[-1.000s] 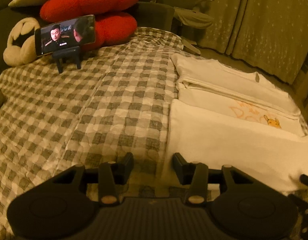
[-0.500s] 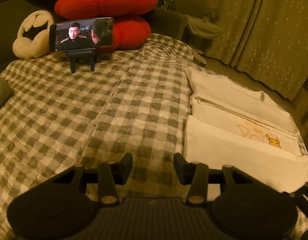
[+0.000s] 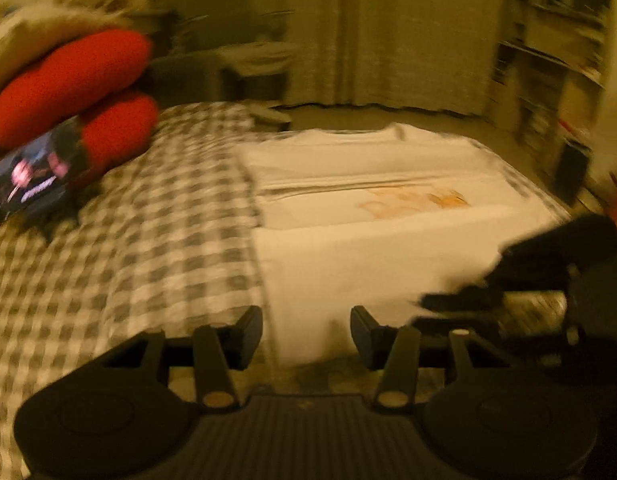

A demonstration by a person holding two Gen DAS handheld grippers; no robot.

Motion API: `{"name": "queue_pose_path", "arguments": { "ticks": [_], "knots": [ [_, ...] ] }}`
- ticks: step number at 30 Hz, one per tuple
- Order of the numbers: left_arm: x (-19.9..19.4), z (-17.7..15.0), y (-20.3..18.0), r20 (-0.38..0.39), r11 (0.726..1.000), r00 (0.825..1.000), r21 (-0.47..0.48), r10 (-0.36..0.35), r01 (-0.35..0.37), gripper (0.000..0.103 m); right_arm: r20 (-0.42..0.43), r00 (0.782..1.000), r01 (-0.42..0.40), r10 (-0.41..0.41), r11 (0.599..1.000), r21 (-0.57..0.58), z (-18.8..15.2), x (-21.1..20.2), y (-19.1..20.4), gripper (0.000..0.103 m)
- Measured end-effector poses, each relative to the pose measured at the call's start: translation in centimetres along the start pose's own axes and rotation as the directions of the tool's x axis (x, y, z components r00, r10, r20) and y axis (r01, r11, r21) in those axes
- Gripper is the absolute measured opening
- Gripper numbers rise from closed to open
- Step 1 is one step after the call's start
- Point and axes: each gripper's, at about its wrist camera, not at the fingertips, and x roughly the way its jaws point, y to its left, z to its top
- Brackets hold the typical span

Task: Fold clothes
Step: 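Move both grippers to one end of the folded Pooh shirt strip, then close both grippers on the end of the folded shirt strip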

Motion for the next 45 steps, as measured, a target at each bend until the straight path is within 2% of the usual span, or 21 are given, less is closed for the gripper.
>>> {"name": "queue_pose_path", "arguments": {
  "ticks": [4,8,15,16,18,20,26,33,40,45],
  "knots": [
    [-0.2,-0.5,-2.1,0.059,0.989,0.998,0.147,0.009,-0.018,0.053,0.024,0.999,-0.04,0.038,0.995,0.092,0.3,-0.7,-1.5,0.008],
    [0.3,-1.0,-3.7,0.073,0.966,0.997,0.253,0.041,-0.058,0.053,0.028,0.998,-0.054,0.051,0.99,0.129,0.6,-0.8,-2.2,0.008],
    [2.0,-2.1,-5.3,0.079,0.89,0.983,0.418,0.164,-0.182,0.052,0.032,0.998,-0.058,0.054,0.988,0.142,0.9,-0.7,-2.5,0.008],
    [2.2,-2.1,-5.3,0.074,0.886,0.982,0.423,0.175,-0.19,0.049,0.033,0.998,-0.058,0.053,0.988,0.144,1.0,-0.7,-2.6,0.008],
    [2.4,-2.0,-5.3,0.063,0.888,0.981,0.417,0.185,-0.195,0.029,0.034,0.998,-0.059,0.054,0.988,0.145,1.0,-0.7,-2.6,0.008],
    [2.5,-1.8,-5.0,0.054,0.896,0.981,0.401,0.186,-0.192,0.02,0.033,0.998,-0.062,0.058,0.987,0.146,0.9,-0.6,-2.7,0.008],
    [2.8,-1.8,-5.0,0.052,0.896,0.979,0.396,0.195,-0.199,0.007,0.036,0.998,-0.065,0.06,0.987,0.145,0.9,-0.8,-2.7,0.008],
    [2.9,-1.5,-4.8,0.05,0.911,0.979,0.358,0.198,-0.202,0.006,0.016,0.999,-0.053,0.051,0.991,0.122,0.5,-0.6,-2.3,0.008],
    [2.6,-1.1,-4.2,0.045,0.932,0.981,0.307,0.188,-0.192,0.006,-0.04,0.999,-0.007,0.008,0.999,0.031,-1.1,-0.9,-1.3,0.03],
    [2.3,-0.9,-3.9,0.049,0.941,0.983,0.282,0.178,-0.185,0.006,-0.09,0.993,0.074,-0.073,0.997,0.013,-3.6,-1.9,-2.7,0.03]
  ]
}}
